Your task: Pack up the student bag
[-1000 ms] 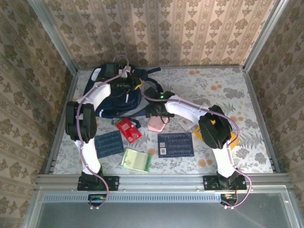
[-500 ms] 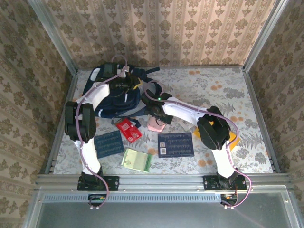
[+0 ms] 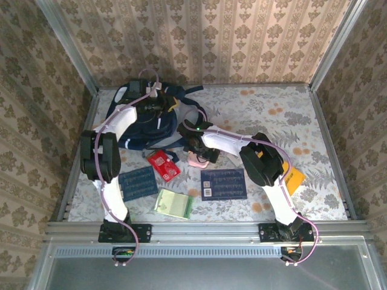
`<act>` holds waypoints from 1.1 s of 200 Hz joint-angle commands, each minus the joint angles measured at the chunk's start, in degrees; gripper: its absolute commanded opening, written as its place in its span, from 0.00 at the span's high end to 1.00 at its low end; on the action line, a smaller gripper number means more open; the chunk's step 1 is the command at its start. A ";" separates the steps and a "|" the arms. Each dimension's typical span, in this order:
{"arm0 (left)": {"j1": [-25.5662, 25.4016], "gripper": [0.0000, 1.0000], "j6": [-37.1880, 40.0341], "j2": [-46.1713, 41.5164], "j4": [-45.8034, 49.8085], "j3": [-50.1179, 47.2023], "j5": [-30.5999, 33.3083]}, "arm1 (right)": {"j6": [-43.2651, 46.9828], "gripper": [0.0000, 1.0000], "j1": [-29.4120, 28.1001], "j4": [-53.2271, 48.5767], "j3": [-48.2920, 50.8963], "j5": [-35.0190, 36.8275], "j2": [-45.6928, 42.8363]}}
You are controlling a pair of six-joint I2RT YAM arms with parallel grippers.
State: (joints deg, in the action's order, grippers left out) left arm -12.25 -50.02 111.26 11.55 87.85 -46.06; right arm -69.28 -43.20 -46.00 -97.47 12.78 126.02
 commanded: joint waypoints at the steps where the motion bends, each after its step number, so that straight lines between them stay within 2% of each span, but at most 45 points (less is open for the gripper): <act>1: 1.04 1.00 -1.39 -2.45 -1.80 -0.54 -0.98 | 0.44 0.00 0.59 -0.57 -1.52 -1.71 2.21; 34: 1.18 1.00 -1.40 -2.51 -1.88 -0.51 -1.05 | 2.13 0.03 0.97 3.00 1.12 -1.20 0.32; 68: 1.48 1.00 -1.27 -2.28 -1.89 -0.22 -1.49 | 4.78 0.26 1.44 7.67 5.37 1.92 -6.59; 81: 1.65 1.00 -1.31 -2.28 -2.00 -0.17 -1.62 | 5.09 0.31 1.97 8.17 6.31 2.49 -8.67; 130: 1.55 1.00 1.13 -2.87 -0.26 1.03 -1.54 | 7.22 0.25 4.64 8.25 10.41 5.20 -17.10; 156: 1.03 1.00 3.46 -3.16 1.76 2.36 -1.13 | 9.34 0.24 6.31 11.44 15.12 4.83 -22.50; 188: -0.09 1.00 5.74 -3.07 3.81 3.41 -0.96 | 12.22 0.24 8.51 18.69 22.21 0.16 -27.87; 220: -1.15 1.00 7.10 -3.16 5.21 3.85 -0.42 | 18.48 0.24 8.84 14.76 24.12 -4.77 -28.45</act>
State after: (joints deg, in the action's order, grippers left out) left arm -12.40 -45.32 110.87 14.96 89.30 -45.47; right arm -57.08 -34.35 -30.98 -75.13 12.53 99.15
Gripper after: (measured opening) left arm 0.074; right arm 0.858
